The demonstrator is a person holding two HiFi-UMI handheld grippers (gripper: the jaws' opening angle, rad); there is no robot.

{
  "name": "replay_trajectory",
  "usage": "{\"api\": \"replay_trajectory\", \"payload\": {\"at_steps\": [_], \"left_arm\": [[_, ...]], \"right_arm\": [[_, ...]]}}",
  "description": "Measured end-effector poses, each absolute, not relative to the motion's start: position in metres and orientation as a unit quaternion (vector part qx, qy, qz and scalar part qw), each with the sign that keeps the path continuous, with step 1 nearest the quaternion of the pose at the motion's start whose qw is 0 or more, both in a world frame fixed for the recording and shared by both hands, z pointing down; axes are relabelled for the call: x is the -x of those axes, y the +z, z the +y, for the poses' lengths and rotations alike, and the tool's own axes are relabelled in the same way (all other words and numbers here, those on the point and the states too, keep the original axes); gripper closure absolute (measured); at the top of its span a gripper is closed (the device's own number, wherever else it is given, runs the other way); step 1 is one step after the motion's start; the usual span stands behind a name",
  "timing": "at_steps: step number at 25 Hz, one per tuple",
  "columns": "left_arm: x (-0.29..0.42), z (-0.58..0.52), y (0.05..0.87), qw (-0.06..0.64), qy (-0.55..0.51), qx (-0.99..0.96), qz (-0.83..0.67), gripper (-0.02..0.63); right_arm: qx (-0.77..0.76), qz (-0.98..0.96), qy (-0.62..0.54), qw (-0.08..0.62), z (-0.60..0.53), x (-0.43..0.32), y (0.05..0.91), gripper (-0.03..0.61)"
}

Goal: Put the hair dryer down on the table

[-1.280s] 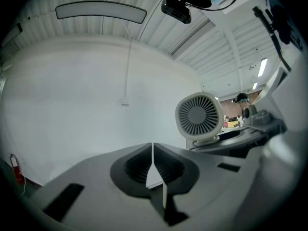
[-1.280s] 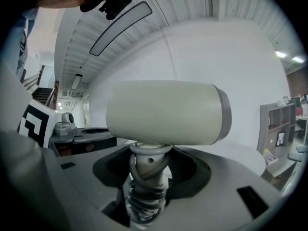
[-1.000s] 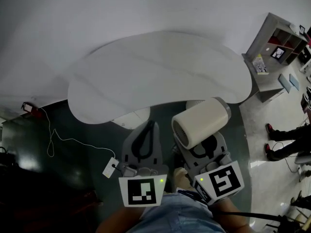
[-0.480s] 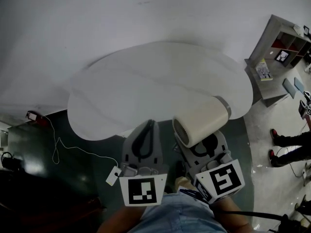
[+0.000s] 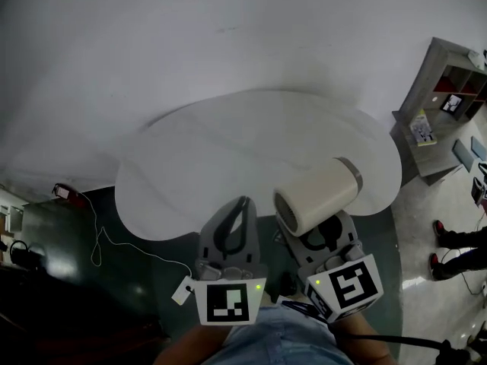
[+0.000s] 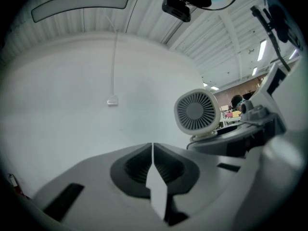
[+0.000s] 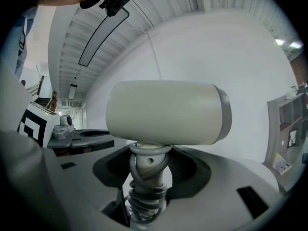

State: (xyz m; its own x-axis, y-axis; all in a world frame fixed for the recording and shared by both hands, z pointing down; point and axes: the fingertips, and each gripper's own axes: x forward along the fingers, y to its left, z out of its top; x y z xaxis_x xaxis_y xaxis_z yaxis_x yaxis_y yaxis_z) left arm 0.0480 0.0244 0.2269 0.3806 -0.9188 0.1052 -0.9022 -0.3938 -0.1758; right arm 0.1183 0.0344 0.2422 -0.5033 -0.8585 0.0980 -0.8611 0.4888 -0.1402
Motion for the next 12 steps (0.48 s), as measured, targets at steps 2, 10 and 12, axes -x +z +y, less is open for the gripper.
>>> {"api": "replay_trajectory", "payload": {"at_steps": [2,10,12], "left_arm": [[-0.049,0.016,0.224,0.050,-0.092,0.829,0.549,0.600],[-0.026,-0.028,0.233,0.036,-0.082,0.827,0.555,0.600],[-0.020,-0.045,0.235,0.032,-0.074,0.828,0.554,0.600]], "right_arm": [[-0.498,-0.863,0.083,0.007,0.025,-0.120,0.241,0.357],[-0.499,-0.863,0.078,0.022,-0.018,-0.102,0.248,0.357],[-0.501,-0.861,0.078,0.027,-0.033,-0.096,0.251,0.357]]}}
